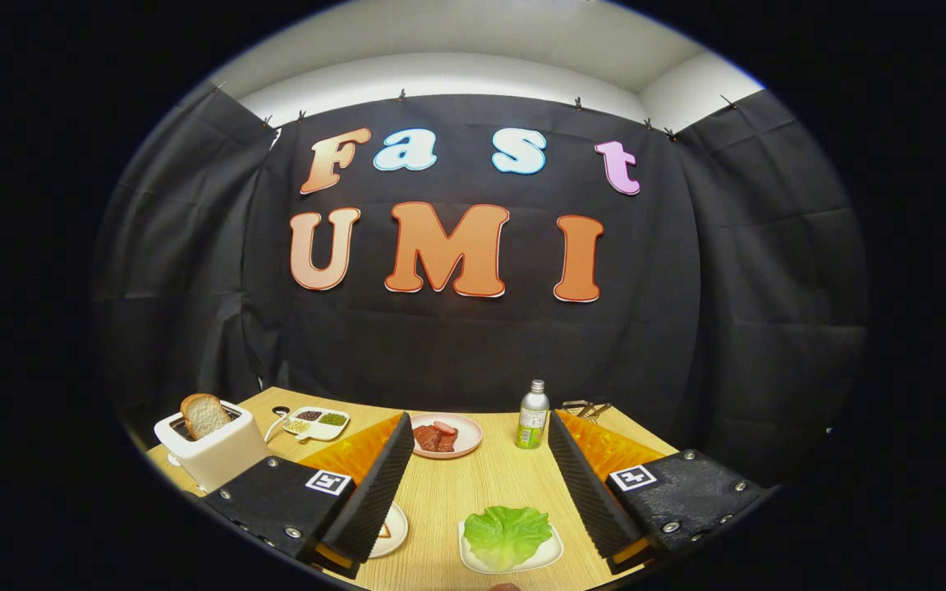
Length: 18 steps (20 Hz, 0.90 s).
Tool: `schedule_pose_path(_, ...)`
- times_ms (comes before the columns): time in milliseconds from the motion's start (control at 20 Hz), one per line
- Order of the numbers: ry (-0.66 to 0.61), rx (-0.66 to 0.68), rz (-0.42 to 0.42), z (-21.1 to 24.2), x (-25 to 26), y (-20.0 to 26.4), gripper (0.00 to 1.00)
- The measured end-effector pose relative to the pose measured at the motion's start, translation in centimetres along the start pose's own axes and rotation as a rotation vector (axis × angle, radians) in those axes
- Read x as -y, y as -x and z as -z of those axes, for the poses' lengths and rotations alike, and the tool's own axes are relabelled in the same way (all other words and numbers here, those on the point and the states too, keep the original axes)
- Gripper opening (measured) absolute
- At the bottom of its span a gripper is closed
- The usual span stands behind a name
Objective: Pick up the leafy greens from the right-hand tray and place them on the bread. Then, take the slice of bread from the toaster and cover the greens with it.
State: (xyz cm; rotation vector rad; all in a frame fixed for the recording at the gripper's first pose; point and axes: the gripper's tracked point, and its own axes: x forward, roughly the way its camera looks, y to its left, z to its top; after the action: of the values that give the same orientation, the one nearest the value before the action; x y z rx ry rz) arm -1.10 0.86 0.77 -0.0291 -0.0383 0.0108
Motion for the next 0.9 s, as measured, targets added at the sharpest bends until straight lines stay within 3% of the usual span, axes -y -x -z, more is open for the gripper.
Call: schedule_pose_path(900,-0.011,-0.015,0.008,1.2,0.8,-0.3,0.98)
